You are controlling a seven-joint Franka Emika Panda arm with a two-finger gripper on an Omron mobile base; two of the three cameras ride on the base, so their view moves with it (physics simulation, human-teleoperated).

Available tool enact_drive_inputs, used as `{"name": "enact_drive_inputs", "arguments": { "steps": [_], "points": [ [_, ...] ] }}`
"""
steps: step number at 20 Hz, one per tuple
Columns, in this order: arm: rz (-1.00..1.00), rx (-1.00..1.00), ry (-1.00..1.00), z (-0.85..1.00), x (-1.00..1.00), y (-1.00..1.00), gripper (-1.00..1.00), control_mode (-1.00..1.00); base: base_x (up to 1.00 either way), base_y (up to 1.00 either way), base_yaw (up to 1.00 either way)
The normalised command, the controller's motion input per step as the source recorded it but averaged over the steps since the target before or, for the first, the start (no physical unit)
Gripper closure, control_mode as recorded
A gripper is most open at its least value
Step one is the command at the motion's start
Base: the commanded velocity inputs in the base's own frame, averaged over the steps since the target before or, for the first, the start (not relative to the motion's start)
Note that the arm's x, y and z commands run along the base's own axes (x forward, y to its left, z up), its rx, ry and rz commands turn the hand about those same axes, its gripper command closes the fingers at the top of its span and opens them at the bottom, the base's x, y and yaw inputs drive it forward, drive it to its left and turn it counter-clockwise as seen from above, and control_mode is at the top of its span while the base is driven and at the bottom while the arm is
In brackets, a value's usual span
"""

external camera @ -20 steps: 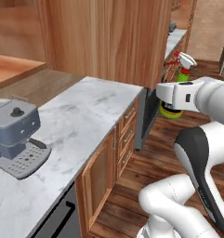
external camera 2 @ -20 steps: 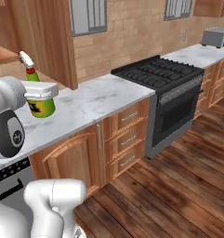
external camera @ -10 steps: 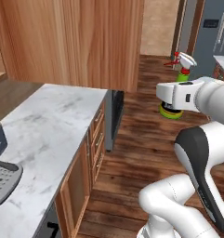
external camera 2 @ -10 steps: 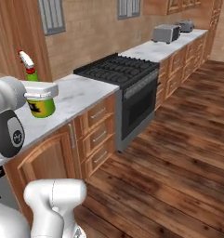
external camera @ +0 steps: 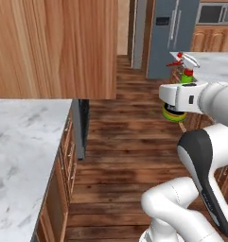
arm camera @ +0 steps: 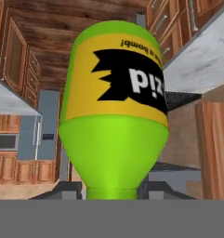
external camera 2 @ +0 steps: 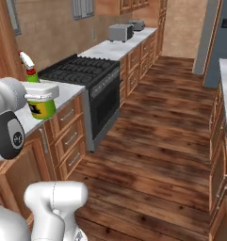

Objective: Locate and retrieve the spray and soap dispenser from the cabinet. Place them next to the sink.

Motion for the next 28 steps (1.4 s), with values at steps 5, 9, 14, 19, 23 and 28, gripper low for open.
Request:
{"name": "enact_drive_inputs", "arguments": {
  "steps": [5, 9, 14, 19, 23, 28],
  "points": [
    [0.00, 0.00, 0.00, 0.00, 0.00, 0.00, 1.00, 1.00, 0.00, -0.16, -0.42],
    [0.00, 0.00, 0.00, 0.00, 0.00, 0.00, 1.00, 1.00, 0.00, -0.16, -0.41],
    [0.00, 0.00, 0.00, 0.00, 0.00, 0.00, 1.00, 1.00, -0.02, -0.14, -0.41],
    [0.00, 0.00, 0.00, 0.00, 0.00, 0.00, 1.00, 1.00, 0.00, -0.14, -0.42],
    [0.00, 0.00, 0.00, 0.00, 0.00, 0.00, 1.00, 1.00, -0.03, -0.05, -0.43],
    [0.00, 0.00, 0.00, 0.00, 0.00, 0.00, 1.00, 1.00, -0.01, -0.07, -0.43]
  ]
}}
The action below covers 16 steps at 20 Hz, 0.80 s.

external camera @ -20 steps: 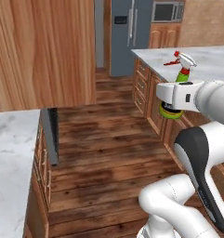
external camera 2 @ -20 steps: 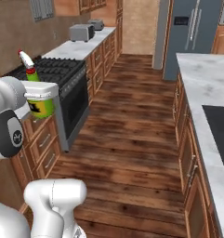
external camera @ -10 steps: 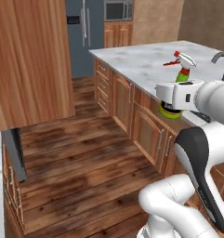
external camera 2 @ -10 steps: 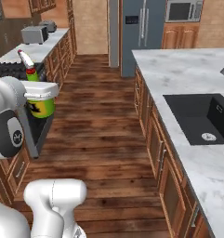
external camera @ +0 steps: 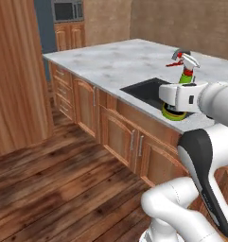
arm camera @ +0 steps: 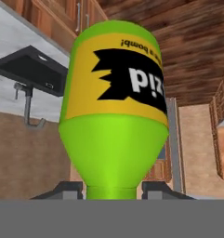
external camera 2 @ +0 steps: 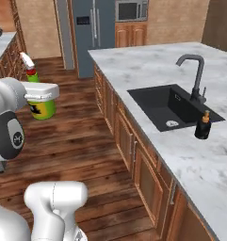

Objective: Locate and retrieve the spray and soap dispenser from the cabinet. Place them next to the sink.

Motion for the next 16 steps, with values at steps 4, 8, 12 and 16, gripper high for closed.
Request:
{"name": "enact_drive_inputs", "arguments": {
  "steps": [4, 8, 12, 16],
  "points": [
    [0.00, 0.00, 0.00, 0.00, 0.00, 0.00, 1.00, 1.00, 0.00, -0.09, -0.42],
    [0.00, 0.00, 0.00, 0.00, 0.00, 0.00, 1.00, 1.00, 0.00, -0.09, -0.42],
    [0.00, 0.00, 0.00, 0.00, 0.00, 0.00, 1.00, 1.00, 0.00, -0.10, -0.43],
    [0.00, 0.00, 0.00, 0.00, 0.00, 0.00, 1.00, 1.00, 0.00, -0.08, -0.45]
  ]
}}
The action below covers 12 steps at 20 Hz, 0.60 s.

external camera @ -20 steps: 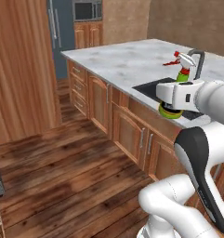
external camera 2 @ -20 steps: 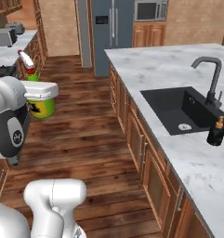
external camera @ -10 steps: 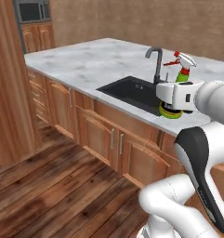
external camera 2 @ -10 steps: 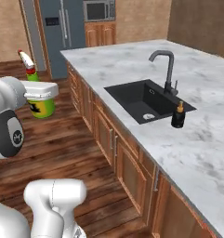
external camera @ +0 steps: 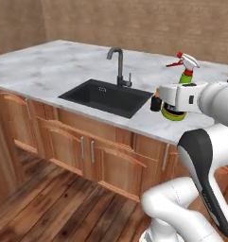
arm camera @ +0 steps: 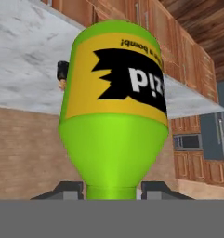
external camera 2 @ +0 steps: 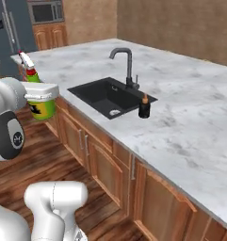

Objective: Locate and retrieve the spray and soap dispenser from the cabinet. Place them next to the sink.

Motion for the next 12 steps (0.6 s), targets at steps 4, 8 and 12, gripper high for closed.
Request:
{"name": "enact_drive_inputs", "arguments": {
  "steps": [4, 8, 12],
  "points": [
    [0.00, 0.00, 0.00, 0.00, 0.00, 0.00, 1.00, 1.00, 0.00, -0.07, -0.47],
    [0.00, 0.00, 0.00, 0.00, 0.00, 0.00, 1.00, 1.00, 0.00, -0.03, -0.47],
    [0.00, 0.00, 0.00, 0.00, 0.00, 0.00, 1.00, 1.00, 0.00, 0.00, -0.47]
  ]
}}
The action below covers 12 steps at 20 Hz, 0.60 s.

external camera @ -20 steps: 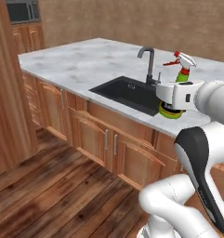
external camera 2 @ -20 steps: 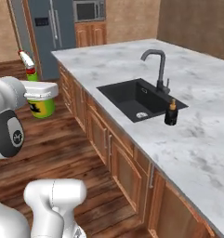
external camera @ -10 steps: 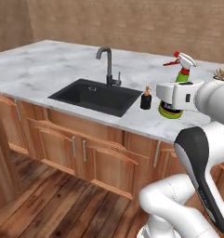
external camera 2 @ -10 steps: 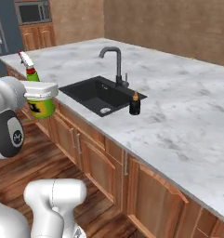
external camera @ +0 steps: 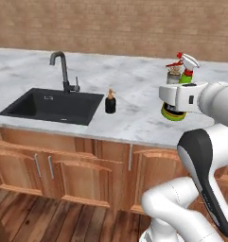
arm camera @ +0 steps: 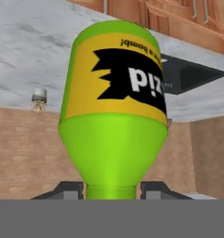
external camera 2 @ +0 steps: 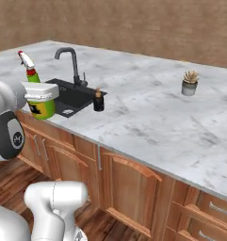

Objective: Locate and retrieve the spray and soap dispenser from the cabinet. Place them next to the sink.

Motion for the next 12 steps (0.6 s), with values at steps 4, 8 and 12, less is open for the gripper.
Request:
{"name": "enact_drive_inputs", "arguments": {
  "steps": [4, 8, 12],
  "points": [
    [0.00, 0.00, 0.00, 0.00, 0.00, 0.00, 1.00, 1.00, 0.05, 0.00, -0.46],
    [0.00, 0.00, 0.00, 0.00, 0.00, 0.00, 1.00, 1.00, 0.10, 0.00, -0.44],
    [0.00, 0.00, 0.00, 0.00, 0.00, 0.00, 1.00, 1.00, 0.09, 0.00, -0.45]
  ]
}}
